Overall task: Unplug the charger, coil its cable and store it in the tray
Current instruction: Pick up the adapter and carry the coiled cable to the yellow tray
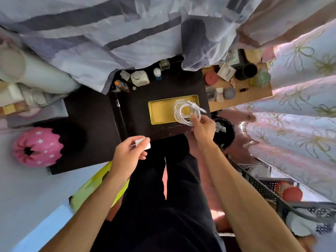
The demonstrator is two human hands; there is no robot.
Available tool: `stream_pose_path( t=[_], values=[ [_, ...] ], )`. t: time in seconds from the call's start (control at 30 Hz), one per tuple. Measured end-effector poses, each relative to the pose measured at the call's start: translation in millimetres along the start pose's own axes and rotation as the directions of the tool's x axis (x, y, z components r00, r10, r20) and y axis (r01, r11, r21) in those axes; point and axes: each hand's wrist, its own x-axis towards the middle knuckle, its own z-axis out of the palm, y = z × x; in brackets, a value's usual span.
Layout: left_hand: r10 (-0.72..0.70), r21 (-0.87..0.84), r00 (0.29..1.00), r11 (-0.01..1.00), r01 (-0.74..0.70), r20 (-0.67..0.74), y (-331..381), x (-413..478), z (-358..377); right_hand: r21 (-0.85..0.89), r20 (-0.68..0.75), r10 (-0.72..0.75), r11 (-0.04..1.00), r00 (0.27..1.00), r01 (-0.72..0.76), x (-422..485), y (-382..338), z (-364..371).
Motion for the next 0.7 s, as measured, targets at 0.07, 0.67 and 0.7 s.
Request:
stream_pose_path(
  t=[0.07,0.67,0.7],
  values=[
    [-0.007,-0.003,1.0,1.0,0.007,-0.018,-3.0,8.3,6.7,-0.108,-0.004,-0.011,0.994,1.0,0.011,26.4,1.4,11.9],
    [-0.07,0.072,0.998,0.995,0.07,-0.003,-13.1,74.9,47.5,-0.372,-0.063,0.129,0.917,0.99,-0.143,104.7,11.1,66.0],
    [-0.077,0.063,0.997,0.995,0.077,-0.006,-10.1,80.3,49.8,-0.356,-0.054,0.117,0.925,0.992,-0.129,103.2,11.4,64.2]
  ],
)
